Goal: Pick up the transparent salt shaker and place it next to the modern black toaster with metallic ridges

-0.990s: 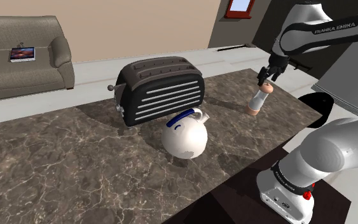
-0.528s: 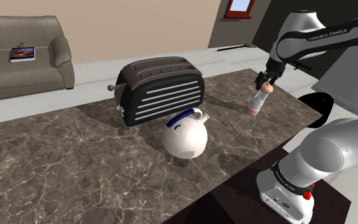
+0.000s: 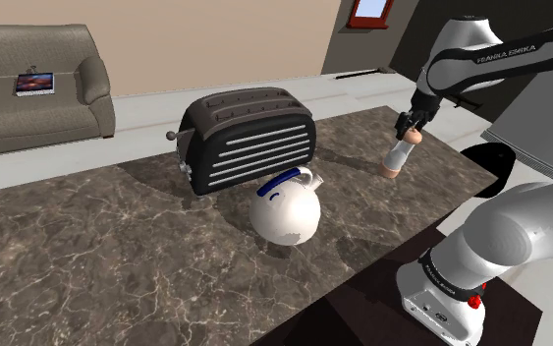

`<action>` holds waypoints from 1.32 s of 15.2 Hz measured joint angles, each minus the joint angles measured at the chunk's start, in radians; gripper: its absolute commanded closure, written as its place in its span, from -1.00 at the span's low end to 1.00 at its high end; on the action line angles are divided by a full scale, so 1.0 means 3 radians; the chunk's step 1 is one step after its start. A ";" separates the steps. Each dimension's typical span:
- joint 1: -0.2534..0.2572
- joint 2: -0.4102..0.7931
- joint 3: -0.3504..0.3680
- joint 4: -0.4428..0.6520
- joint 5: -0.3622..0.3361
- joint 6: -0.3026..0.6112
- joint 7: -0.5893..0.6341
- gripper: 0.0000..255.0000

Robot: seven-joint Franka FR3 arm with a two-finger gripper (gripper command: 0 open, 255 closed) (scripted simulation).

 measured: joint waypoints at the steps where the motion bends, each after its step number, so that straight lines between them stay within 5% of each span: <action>1: 0.0000 0.0000 0.0000 0.0000 0.0000 0.0000 0.0000 1.00; 7: 0.0002 -0.0005 0.0002 0.0014 0.0005 -0.0019 -0.0004 1.00; 20: 0.0031 -0.0261 0.0120 0.0397 0.0113 -0.0653 -0.0094 1.00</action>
